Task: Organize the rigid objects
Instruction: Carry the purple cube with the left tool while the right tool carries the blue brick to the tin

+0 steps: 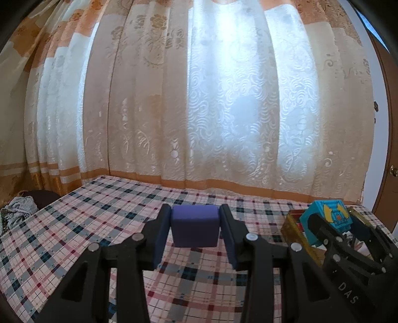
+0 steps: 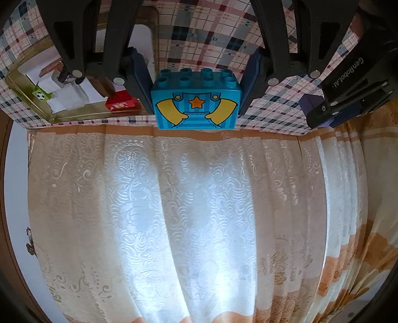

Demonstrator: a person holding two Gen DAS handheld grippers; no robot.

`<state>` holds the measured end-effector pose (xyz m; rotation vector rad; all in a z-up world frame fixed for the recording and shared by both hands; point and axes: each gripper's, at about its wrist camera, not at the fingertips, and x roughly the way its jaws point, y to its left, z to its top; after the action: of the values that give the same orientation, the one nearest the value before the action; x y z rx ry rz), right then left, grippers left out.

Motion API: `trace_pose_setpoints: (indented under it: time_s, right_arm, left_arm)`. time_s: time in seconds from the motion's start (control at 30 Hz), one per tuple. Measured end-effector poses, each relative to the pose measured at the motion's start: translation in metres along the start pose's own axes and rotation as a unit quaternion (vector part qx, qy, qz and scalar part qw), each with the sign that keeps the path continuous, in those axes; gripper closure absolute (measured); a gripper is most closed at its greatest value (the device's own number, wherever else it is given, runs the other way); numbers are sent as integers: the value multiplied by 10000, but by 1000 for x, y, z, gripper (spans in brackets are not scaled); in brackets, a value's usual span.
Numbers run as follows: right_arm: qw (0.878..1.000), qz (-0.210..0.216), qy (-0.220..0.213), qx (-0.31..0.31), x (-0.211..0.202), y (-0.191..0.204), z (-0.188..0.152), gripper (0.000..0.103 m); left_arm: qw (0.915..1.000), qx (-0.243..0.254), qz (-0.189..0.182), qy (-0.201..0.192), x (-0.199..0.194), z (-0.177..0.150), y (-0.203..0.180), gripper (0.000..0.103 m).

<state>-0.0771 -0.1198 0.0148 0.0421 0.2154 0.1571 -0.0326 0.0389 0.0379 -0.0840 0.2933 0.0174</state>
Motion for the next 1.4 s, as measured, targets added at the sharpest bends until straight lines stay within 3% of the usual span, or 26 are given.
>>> trace_pose_setpoints:
  time_s: [0.53,1.4]
  right_arm:
    - [9985,-290,-60,450,-15,-62,4,37]
    - [9907,-1250,-94,523,-22,-160,12,37]
  left_arm:
    - [9987,244,-428,-87,-6,8,-60,64]
    - [9912,503,-1220,53,10,6,-170,64]
